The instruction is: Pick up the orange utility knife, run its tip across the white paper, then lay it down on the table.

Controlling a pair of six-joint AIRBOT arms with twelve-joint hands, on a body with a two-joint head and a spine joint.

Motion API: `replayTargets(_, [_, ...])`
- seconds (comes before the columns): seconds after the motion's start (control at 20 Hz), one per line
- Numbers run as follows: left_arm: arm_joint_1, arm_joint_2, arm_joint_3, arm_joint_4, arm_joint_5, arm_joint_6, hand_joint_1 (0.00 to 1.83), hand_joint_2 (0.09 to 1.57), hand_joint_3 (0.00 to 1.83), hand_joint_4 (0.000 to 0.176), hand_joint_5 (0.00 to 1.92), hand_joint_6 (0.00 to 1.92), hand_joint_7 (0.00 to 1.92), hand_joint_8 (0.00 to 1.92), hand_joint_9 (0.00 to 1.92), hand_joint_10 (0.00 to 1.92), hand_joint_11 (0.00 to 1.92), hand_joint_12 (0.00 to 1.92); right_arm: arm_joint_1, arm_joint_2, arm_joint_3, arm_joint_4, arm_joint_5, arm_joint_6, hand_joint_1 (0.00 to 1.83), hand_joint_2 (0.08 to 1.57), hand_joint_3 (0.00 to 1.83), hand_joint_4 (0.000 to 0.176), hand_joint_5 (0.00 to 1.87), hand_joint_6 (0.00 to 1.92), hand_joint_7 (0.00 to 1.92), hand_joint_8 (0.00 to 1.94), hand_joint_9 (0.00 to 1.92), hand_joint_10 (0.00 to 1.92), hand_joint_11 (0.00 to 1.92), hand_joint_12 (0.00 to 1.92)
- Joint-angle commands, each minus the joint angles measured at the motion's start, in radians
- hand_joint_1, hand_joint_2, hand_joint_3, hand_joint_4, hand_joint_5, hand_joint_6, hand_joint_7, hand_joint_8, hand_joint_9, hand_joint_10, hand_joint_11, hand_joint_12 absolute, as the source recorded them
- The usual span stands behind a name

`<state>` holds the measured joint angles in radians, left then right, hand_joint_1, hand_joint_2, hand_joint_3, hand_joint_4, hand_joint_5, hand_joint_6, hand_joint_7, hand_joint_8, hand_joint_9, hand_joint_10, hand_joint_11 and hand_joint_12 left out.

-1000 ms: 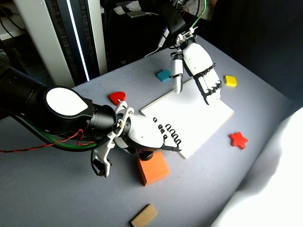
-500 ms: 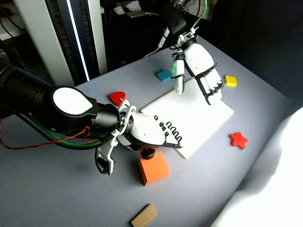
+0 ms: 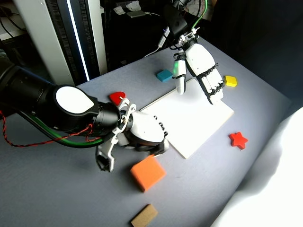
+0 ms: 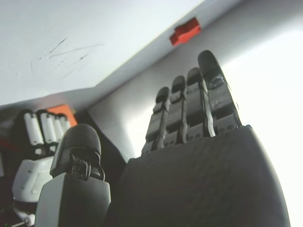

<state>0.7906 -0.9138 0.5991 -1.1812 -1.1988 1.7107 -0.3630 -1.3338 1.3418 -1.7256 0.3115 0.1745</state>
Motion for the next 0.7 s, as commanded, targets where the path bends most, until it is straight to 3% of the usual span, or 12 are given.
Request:
replayTargets(0.0, [-0.004, 0.003, 0.001, 0.061, -0.085, -0.003, 0.0, 1.3, 0.0, 0.013, 0.0, 0.0, 0.05, 0.01, 0.04, 0.0, 0.0, 0.52, 0.019, 0.004, -0.002, 0.021, -0.004, -0.008, 1.54, 0.85, 0.94, 0.108, 1.66, 1.92, 1.85, 1.94, 1.92, 1.92, 1.92, 1.92])
replayTargets(0.05, [-0.004, 0.003, 0.0, 0.061, -0.085, -0.003, 0.0, 1.3, 0.0, 0.014, 0.0, 0.0, 0.06, 0.01, 0.04, 0.01, 0.0, 0.54, 0.024, 0.005, -0.003, 0.021, -0.004, -0.008, 1.47, 0.94, 0.79, 0.146, 1.65, 1.92, 1.83, 1.94, 1.91, 1.92, 1.92, 1.92])
replayTargets(0.1, [-0.004, 0.003, -0.001, 0.061, -0.085, -0.003, 0.0, 1.3, 0.0, 0.013, 0.0, 0.0, 0.06, 0.01, 0.05, 0.01, 0.0, 0.54, 0.029, 0.009, -0.007, 0.021, -0.004, -0.008, 1.47, 0.98, 0.71, 0.17, 1.64, 1.92, 1.82, 1.94, 1.9, 1.92, 1.92, 1.92])
replayTargets(0.4, [-0.009, 0.003, -0.004, 0.061, -0.085, -0.001, 0.0, 1.3, 0.0, 0.012, 0.0, 0.0, 0.06, 0.0, 0.05, 0.0, 0.0, 0.59, 0.083, 0.054, -0.066, 0.041, -0.035, 0.023, 1.47, 0.98, 0.74, 0.176, 1.55, 1.92, 1.76, 1.94, 1.86, 1.92, 1.92, 1.92])
replayTargets(0.5, [-0.011, 0.003, -0.003, 0.061, -0.085, 0.001, 0.0, 1.3, 0.0, 0.013, 0.0, 0.0, 0.07, 0.0, 0.06, 0.0, 0.0, 0.56, 0.1, 0.052, -0.062, 0.238, -0.023, -0.146, 1.49, 0.97, 0.74, 0.176, 1.56, 1.92, 1.75, 1.94, 1.84, 1.92, 1.91, 1.92])
replayTargets(0.55, [-0.011, 0.002, -0.002, 0.061, -0.085, 0.002, 0.0, 1.3, 0.0, 0.012, 0.02, 0.01, 0.07, 0.0, 0.06, 0.01, 0.0, 0.59, 0.106, 0.042, -0.046, 0.378, 0.032, -0.291, 1.51, 0.97, 0.73, 0.176, 1.56, 1.92, 1.74, 1.94, 1.84, 1.92, 1.9, 1.92])
replayTargets(0.65, [-0.009, 0.002, 0.003, 0.059, -0.085, 0.003, 0.0, 1.29, 0.0, 0.013, 0.03, 0.01, 0.08, 0.0, 0.08, 0.01, 0.0, 0.61, 0.119, 0.023, -0.032, 0.506, 0.072, -0.446, 1.5, 0.96, 0.73, 0.176, 1.56, 1.92, 1.74, 1.94, 1.83, 1.92, 1.89, 1.92])
